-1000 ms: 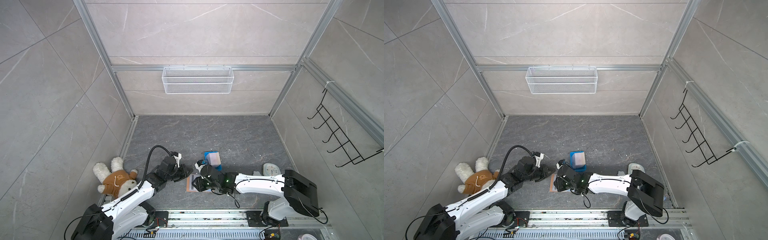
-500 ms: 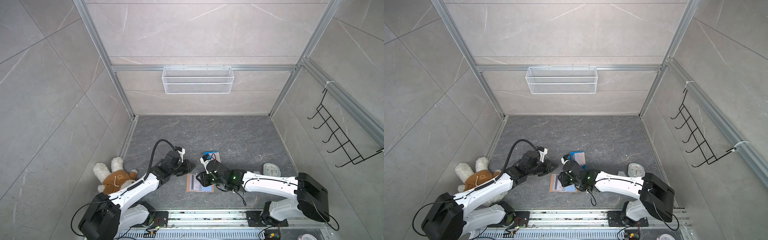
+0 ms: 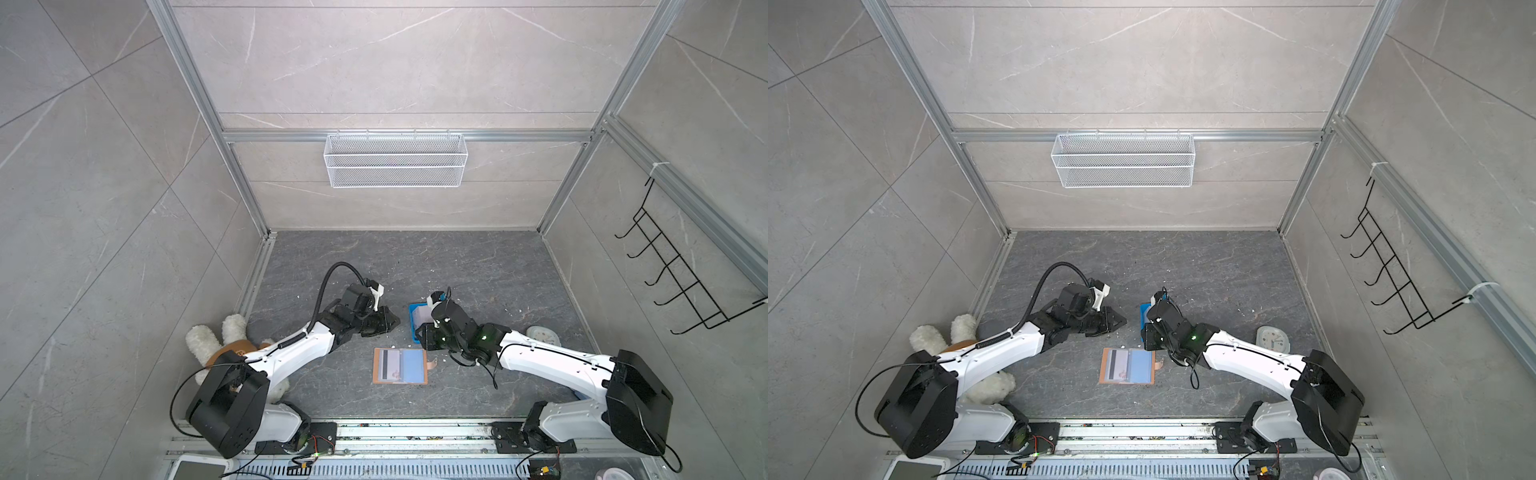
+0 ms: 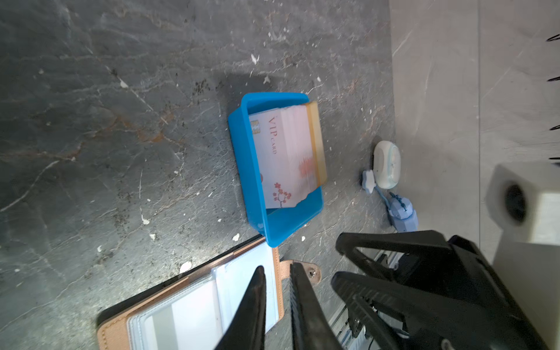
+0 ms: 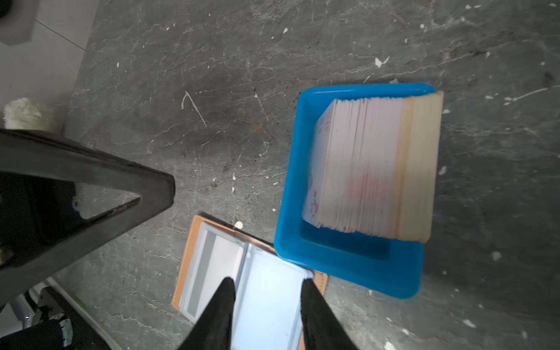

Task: Insert credit cards into a card holder
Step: Close the card holder at the center of the table.

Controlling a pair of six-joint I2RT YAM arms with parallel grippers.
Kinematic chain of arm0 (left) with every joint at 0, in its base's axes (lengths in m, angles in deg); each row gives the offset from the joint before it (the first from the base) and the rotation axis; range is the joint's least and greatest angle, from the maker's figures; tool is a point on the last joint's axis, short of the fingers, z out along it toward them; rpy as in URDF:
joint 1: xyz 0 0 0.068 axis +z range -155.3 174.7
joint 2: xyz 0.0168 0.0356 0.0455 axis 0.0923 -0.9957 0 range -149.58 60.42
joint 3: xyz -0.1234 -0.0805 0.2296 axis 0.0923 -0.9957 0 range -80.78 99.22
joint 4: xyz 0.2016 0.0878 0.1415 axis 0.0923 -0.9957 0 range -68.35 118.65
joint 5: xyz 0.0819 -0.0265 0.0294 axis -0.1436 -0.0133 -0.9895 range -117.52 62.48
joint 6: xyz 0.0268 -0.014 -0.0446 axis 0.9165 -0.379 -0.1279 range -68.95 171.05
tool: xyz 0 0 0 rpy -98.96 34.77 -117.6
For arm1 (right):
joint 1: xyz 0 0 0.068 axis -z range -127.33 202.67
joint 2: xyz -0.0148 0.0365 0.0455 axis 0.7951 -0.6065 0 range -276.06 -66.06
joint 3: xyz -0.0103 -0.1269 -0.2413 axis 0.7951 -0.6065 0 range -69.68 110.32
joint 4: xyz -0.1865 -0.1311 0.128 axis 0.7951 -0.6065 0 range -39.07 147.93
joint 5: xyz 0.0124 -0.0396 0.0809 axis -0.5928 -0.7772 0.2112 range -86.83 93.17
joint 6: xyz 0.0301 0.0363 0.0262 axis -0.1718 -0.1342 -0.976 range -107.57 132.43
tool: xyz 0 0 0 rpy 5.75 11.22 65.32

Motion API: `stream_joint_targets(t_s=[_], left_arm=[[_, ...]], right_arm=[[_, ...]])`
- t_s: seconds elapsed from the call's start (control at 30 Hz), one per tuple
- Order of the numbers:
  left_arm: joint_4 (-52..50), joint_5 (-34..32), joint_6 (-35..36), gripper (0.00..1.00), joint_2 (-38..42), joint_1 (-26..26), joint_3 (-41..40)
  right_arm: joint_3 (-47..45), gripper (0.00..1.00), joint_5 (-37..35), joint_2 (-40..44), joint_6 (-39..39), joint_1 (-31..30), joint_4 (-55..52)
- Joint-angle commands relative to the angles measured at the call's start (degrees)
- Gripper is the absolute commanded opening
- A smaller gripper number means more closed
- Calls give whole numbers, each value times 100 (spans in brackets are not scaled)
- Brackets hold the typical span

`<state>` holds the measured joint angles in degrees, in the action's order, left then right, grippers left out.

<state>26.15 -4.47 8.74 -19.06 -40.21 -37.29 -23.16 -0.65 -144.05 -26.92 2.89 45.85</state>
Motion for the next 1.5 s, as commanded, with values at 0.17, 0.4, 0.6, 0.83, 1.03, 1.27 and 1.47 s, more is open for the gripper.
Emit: stream_joint_targets(t_s=[0.17, 0.4, 0.6, 0.83, 1.03, 1.27, 1.47], left_arm=[[-77, 459, 346, 23, -375, 51, 327], [-539, 109, -60, 28, -45, 108, -148], [-779, 230, -397, 34, 780, 117, -1040], [-1351, 325, -444, 47, 1286, 117, -1469], [-1377, 223, -496, 49, 1240, 117, -1614], [-1050, 384, -460, 49, 833, 115, -1641], [-546, 757, -487, 49, 510, 116, -1729]], right_arm=[[132, 47, -37, 74, 59, 231, -346], [-85, 46, 402, 250, -151, 230, -577], [-536, 48, 581, 398, -576, -113, -717], [-824, 51, -207, 352, -1071, -419, -945], [-887, 46, -150, -32, -1031, -420, -728], [-976, 33, -67, -170, -1005, -414, -430], [-1090, 33, 97, -365, -988, -423, -162]])
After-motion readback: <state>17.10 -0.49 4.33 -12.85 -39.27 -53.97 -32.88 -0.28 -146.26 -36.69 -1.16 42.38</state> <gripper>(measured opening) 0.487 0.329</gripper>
